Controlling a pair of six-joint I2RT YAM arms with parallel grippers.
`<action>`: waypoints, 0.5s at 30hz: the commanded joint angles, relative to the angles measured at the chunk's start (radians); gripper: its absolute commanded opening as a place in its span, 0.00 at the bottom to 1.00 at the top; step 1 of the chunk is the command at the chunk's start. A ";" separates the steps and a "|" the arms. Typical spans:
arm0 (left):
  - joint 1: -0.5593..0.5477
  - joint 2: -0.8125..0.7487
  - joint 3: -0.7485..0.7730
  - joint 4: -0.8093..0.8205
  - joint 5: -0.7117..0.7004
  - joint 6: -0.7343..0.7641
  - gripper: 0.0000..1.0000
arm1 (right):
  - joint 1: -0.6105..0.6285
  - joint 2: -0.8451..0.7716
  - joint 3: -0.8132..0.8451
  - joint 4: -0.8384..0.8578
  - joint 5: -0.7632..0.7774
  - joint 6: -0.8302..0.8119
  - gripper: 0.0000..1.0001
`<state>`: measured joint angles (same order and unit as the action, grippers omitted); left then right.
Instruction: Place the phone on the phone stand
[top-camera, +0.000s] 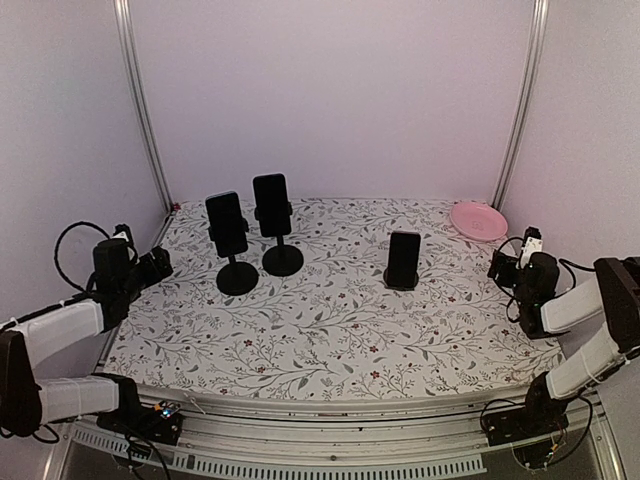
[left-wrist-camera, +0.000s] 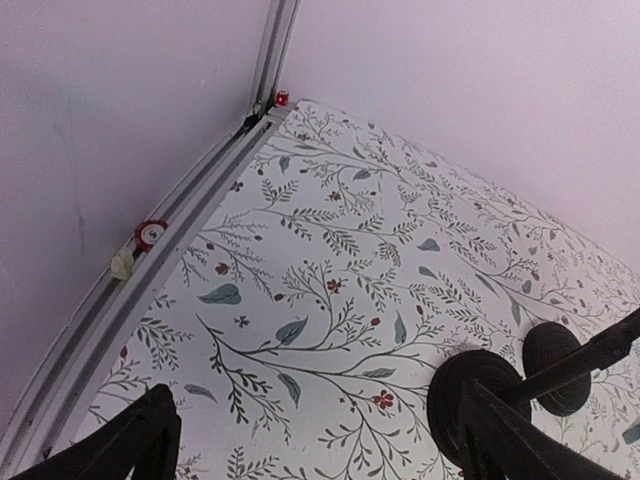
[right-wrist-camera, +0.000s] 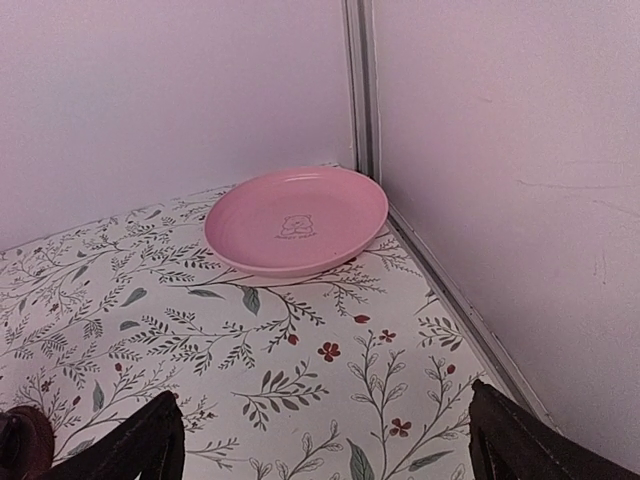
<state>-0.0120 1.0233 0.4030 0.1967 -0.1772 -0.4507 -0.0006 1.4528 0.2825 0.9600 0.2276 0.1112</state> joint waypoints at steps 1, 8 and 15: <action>0.007 0.014 -0.024 0.262 -0.049 0.197 0.97 | 0.003 0.088 -0.060 0.378 -0.089 -0.095 0.99; 0.007 0.076 -0.090 0.440 -0.202 0.291 0.97 | 0.004 0.077 -0.059 0.353 -0.084 -0.093 0.99; 0.006 0.181 -0.250 0.839 -0.192 0.381 0.97 | 0.004 0.078 -0.059 0.355 -0.085 -0.093 0.99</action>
<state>-0.0116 1.1473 0.2260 0.7254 -0.3622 -0.1745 0.0006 1.5223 0.2287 1.2732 0.1509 0.0257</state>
